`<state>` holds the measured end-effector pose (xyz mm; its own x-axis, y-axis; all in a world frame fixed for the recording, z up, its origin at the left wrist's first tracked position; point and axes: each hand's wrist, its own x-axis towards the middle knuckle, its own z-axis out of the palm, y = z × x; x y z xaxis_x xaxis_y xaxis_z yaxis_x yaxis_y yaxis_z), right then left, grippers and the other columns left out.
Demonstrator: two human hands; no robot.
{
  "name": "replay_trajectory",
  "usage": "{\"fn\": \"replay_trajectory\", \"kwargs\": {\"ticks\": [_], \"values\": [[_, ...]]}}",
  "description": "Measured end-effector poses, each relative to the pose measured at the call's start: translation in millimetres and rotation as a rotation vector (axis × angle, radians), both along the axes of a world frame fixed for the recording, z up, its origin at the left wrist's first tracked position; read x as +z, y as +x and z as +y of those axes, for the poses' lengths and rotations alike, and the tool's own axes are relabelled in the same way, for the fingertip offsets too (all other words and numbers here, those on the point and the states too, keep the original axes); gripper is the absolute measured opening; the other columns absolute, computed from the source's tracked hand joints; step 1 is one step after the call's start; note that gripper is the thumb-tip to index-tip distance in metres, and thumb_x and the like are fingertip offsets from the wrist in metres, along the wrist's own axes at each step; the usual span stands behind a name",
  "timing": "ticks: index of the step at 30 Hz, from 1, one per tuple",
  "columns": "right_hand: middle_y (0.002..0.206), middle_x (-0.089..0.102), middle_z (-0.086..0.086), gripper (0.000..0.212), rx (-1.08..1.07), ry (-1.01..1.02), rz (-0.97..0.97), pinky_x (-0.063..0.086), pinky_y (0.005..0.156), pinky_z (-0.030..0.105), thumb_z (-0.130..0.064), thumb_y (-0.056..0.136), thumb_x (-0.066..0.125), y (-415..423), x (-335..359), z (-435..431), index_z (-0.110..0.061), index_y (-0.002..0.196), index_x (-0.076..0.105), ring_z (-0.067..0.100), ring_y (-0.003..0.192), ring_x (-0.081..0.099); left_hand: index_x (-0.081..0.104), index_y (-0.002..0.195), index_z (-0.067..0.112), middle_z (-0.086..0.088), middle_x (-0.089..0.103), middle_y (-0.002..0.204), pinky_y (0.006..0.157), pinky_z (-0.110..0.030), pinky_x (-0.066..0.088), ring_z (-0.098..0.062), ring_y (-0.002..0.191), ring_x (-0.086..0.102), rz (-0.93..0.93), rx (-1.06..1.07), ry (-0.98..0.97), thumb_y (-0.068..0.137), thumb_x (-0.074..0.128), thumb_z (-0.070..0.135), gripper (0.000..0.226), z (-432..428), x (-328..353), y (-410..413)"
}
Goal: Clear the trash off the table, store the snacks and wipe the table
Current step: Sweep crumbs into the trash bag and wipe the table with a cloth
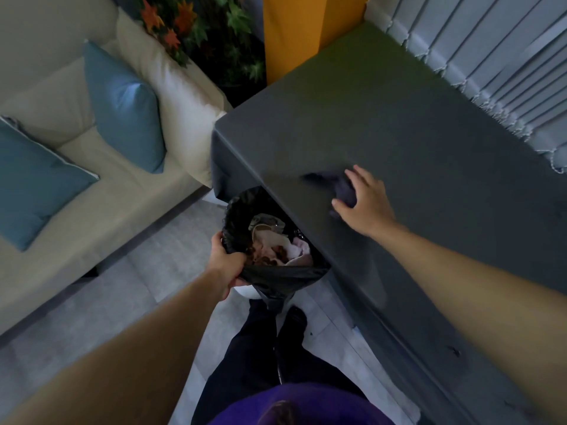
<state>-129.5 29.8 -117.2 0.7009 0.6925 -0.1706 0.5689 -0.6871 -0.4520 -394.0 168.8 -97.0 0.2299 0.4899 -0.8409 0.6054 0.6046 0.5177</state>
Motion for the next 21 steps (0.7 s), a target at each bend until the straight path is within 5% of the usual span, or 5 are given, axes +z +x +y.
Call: {"fn": "replay_trajectory", "kwargs": {"ticks": [6, 12, 17, 21], "values": [[0.134, 0.058, 0.004, 0.042, 0.218, 0.138, -0.148, 0.044, 0.099, 0.04, -0.025, 0.089, 0.066, -38, -22, -13, -0.012, 0.129, 0.064, 0.035, 0.107, 0.051, 0.025, 0.145, 0.045, -0.008, 0.051, 0.119, 0.082, -0.059, 0.058, -0.036, 0.085, 0.071, 0.004, 0.007, 0.007, 0.094, 0.052, -0.004, 0.076, -8, 3, 0], [0.12, 0.067, -0.004, 0.034, 0.611, 0.2, 0.066, 0.046, 0.088, 0.026, -0.01, 0.085, 0.07, -70, -17, -17, -0.015, 0.119, 0.072, 0.018, 0.095, 0.052, 0.023, 0.146, 0.047, -0.004, 0.05, 0.109, 0.079, -0.057, 0.06, -0.037, 0.085, 0.072, 0.0, -0.004, 0.019, 0.094, 0.052, -0.005, 0.079, -11, 3, 1], [0.126, 0.064, 0.0, 0.037, 0.125, 0.254, -0.066, 0.045, 0.098, 0.034, -0.008, 0.088, 0.062, -71, -18, -8, -0.013, 0.124, 0.069, 0.025, 0.107, 0.052, 0.022, 0.146, 0.049, -0.006, 0.052, 0.114, 0.078, -0.057, 0.06, -0.037, 0.087, 0.072, -0.006, -0.014, 0.029, 0.094, 0.05, -0.004, 0.079, -13, 4, 0], [0.118, 0.067, -0.002, 0.033, 0.333, 0.222, 0.079, 0.046, 0.095, 0.031, -0.008, 0.082, 0.068, -87, -15, -7, -0.017, 0.114, 0.075, 0.022, 0.102, 0.056, 0.024, 0.145, 0.048, -0.007, 0.053, 0.118, 0.07, -0.054, 0.062, -0.037, 0.088, 0.072, -0.011, -0.03, 0.067, 0.094, 0.051, -0.002, 0.076, -14, 2, 0]]}}
